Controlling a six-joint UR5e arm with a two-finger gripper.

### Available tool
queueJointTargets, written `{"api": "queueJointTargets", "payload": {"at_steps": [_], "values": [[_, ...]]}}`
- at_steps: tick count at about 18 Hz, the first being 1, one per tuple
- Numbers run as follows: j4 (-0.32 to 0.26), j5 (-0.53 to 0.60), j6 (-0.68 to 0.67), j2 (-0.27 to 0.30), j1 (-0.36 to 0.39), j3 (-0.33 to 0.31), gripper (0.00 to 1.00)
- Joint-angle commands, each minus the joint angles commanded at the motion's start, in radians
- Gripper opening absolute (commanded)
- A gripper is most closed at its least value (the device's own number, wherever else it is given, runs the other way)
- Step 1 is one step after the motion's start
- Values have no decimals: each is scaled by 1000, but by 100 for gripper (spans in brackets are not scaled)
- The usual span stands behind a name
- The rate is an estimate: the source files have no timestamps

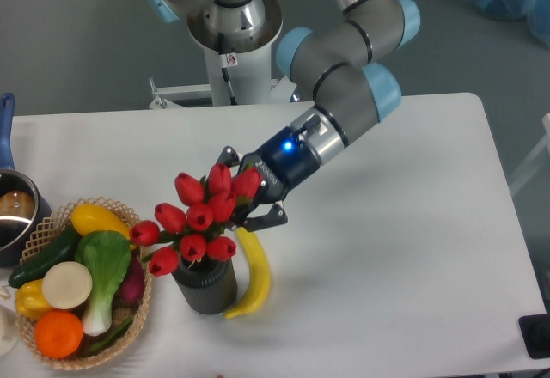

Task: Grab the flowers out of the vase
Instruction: 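Lift the gripped tulips straight up out of the dark vase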

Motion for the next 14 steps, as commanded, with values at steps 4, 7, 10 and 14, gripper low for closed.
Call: {"api": "queueJointTargets", "payload": {"at_steps": [4,7,10,14], "values": [[0,-11,-9,15,-2,9,38],[0,-57,-9,17,-5,12,38],[-2,-64,-34,28,-5,37,38],[0,-64,-103,38,-6,81,38]]}}
